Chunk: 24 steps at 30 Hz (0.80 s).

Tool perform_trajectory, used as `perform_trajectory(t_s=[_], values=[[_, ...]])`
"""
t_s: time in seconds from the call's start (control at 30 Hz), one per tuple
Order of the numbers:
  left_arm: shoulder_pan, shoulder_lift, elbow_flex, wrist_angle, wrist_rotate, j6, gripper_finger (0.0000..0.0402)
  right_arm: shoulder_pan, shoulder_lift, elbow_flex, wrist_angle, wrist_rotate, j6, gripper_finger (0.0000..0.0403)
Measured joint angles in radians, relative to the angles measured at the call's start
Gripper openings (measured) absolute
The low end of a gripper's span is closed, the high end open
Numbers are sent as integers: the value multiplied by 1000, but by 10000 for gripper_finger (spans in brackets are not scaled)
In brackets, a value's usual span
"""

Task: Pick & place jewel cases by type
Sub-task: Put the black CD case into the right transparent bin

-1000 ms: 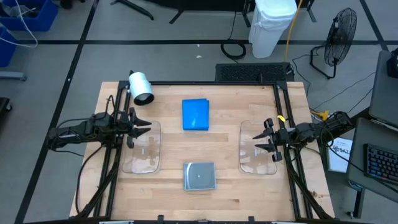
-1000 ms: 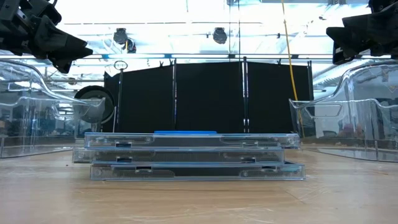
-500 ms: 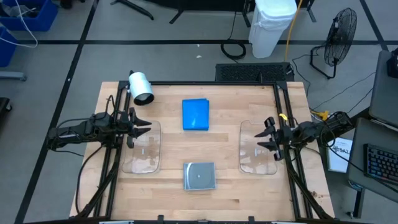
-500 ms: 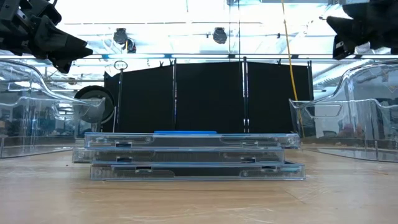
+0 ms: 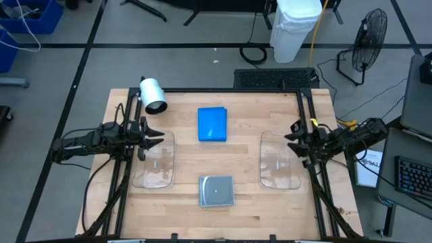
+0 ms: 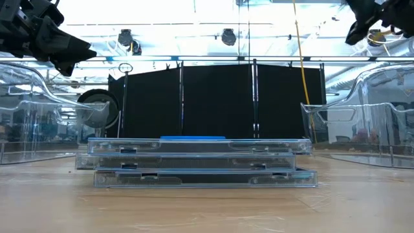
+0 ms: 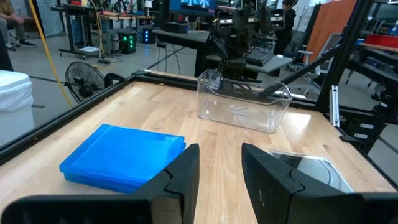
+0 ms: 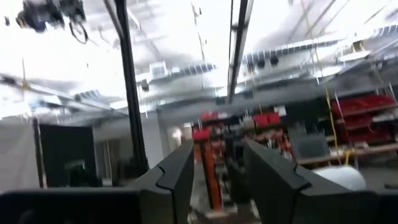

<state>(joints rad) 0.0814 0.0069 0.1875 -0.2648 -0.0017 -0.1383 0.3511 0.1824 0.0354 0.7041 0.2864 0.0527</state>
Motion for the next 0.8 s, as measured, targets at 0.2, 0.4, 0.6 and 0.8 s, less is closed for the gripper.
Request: perform_trajectory(t_s=[0.2, 0.4, 0.6, 0.8], values=[[0, 0, 0, 0, 0, 0, 124, 0, 284, 89, 26, 0, 14, 130], [0, 0, 0, 0, 0, 0, 124, 0, 557, 176, 135, 0, -18, 130], [0, 0, 0, 0, 0, 0, 124, 36, 848, 428, 33, -3, -155, 130], [0, 0, 0, 0, 0, 0, 124, 120, 1166, 779, -329, 2, -404, 130]])
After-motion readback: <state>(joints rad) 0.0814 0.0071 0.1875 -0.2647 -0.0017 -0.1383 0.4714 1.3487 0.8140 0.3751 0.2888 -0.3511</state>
